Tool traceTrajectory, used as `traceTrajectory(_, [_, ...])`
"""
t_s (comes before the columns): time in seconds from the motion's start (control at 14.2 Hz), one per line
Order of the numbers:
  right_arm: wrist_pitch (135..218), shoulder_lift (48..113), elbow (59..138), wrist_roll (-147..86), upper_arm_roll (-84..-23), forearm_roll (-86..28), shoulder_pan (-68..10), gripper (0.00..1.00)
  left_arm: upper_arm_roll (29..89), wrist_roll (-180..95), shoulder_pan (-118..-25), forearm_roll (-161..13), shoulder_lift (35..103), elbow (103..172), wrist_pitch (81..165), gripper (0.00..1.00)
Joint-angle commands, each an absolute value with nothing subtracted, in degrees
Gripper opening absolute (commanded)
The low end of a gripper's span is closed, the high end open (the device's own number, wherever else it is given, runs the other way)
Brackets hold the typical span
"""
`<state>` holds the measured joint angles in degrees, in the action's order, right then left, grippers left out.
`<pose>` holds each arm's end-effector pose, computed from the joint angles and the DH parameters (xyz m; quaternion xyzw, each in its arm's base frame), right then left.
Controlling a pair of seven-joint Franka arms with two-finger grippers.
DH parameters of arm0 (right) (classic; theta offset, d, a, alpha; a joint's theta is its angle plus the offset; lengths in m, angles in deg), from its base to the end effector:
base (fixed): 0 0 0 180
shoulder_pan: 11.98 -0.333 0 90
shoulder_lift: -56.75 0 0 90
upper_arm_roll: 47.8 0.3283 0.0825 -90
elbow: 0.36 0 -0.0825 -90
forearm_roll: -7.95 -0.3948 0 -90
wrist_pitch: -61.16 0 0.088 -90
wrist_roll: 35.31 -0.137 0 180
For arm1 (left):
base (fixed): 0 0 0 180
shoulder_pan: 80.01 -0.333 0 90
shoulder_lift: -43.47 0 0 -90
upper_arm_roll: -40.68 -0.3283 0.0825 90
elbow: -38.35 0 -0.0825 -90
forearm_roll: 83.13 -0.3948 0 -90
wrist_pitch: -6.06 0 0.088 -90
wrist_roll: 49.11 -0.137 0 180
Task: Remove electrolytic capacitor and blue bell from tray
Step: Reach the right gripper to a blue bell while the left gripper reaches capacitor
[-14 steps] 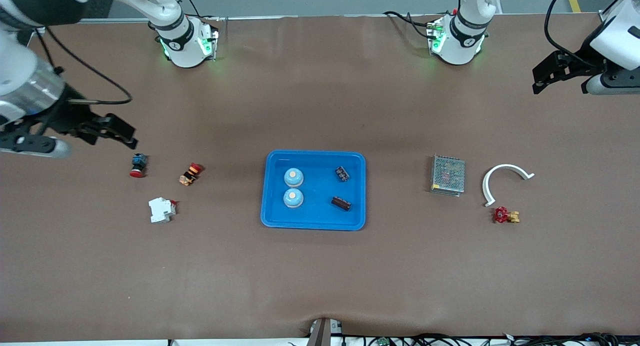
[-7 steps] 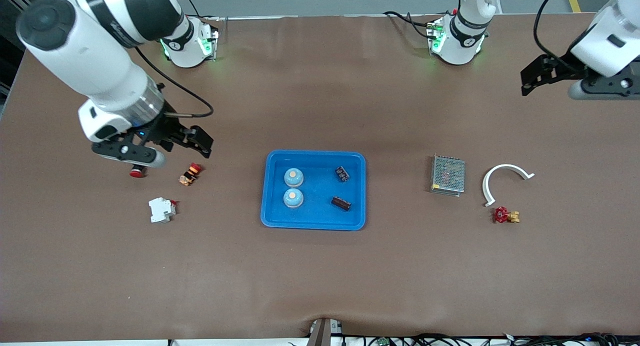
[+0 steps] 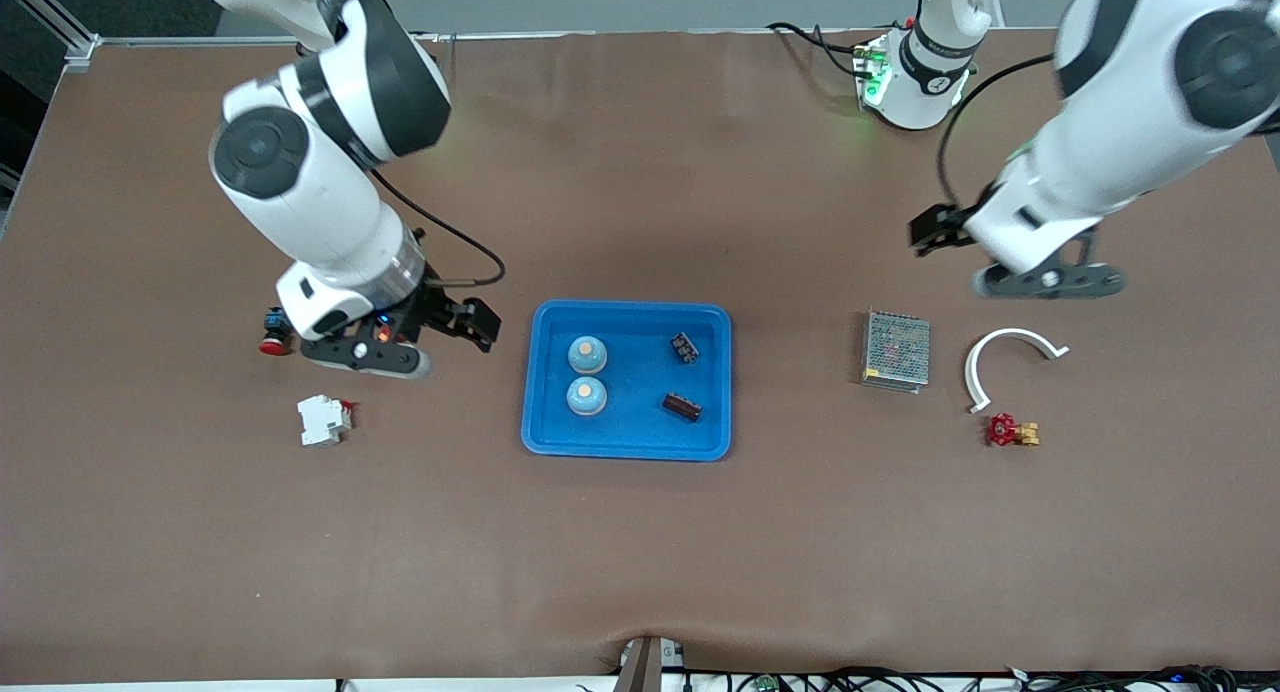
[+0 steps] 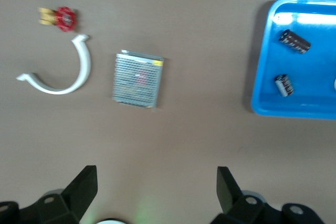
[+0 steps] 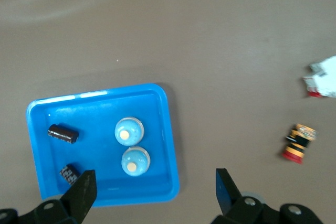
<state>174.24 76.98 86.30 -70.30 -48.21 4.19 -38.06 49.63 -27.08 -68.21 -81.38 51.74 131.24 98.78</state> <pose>0.6235 0.3070 0.4502 -0.9939 0.0920 -0.0316 0.0528 0.5602 -0.2115 0.5033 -0.9969 -0.0130 0.0773 0.0020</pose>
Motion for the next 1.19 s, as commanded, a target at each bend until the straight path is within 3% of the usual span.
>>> traceTrajectory(0.0, [178.4,81.3,85.3,-73.5,-48.8,3.6,-40.1,1.0,50.1,-19.2,-64.1,-81.4,56.7,131.7,104.6,1.0])
traceTrajectory(0.28, [186.0,87.6,85.3,-72.7,-48.8,3.6,-40.6,1.0,50.0,-4.8,-58.0,-81.4,65.7,132.3,116.3,1.0])
traceTrajectory(0.7, [191.6,94.4,85.3,-72.5,-48.8,3.8,-43.3,1.0,50.0,14.5,-50.6,-81.4,78.7,131.7,133.7,0.86])
traceTrajectory(1.12, [193.3,97.8,85.0,-72.4,-48.8,3.8,-45.1,1.0,50.0,21.6,-47.8,-81.1,85.3,131.1,140.9,0.76])
